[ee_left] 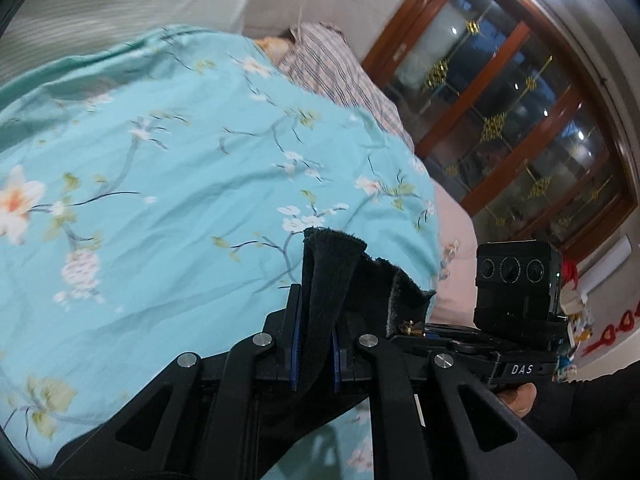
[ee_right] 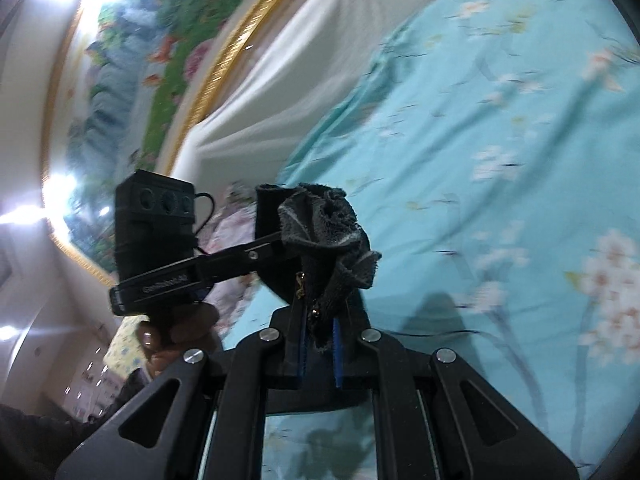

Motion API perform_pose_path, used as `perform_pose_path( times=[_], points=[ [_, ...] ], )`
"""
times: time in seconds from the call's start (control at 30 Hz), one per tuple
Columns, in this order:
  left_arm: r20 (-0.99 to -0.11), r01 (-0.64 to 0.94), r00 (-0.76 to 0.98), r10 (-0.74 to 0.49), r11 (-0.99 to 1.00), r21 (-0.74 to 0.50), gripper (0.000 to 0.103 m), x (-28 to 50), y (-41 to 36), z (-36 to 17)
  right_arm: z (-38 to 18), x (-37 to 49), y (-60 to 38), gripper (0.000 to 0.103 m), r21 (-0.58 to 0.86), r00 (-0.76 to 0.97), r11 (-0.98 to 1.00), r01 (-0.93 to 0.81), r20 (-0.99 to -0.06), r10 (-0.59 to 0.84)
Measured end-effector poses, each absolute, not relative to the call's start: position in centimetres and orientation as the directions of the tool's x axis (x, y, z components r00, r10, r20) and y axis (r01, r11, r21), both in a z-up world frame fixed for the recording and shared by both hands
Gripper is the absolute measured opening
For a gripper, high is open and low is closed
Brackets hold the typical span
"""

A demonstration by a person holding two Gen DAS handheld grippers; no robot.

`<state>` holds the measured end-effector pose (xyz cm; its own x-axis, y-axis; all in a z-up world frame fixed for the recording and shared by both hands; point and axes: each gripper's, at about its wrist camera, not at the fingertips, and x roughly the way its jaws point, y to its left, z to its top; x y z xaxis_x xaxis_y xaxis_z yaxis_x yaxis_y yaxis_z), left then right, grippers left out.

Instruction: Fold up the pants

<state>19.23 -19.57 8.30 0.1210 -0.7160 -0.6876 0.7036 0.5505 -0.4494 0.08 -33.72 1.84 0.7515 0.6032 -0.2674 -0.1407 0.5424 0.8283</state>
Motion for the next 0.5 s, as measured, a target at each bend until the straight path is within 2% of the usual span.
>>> perform_pose_path(
  times=[0.23, 0.5],
  points=[
    [-0.668, 0.641, 0.207, -0.715, 0.615, -0.46, 0.01, 18.3, -12.5, 8.7, 3.4, 2.3, -28.2, 0.011, 0.83, 0.666, 0.501, -0.244, -0.232, 0.709],
    [-0.672, 0.547, 0.263, -0.692, 0.681, -0.487, 0.01, 17.1, -6.1, 6.0, 2.3, 3.8, -22.4, 0.011, 0.833, 0.573, 0.482, -0.272, -0.263, 0.776]
  ],
)
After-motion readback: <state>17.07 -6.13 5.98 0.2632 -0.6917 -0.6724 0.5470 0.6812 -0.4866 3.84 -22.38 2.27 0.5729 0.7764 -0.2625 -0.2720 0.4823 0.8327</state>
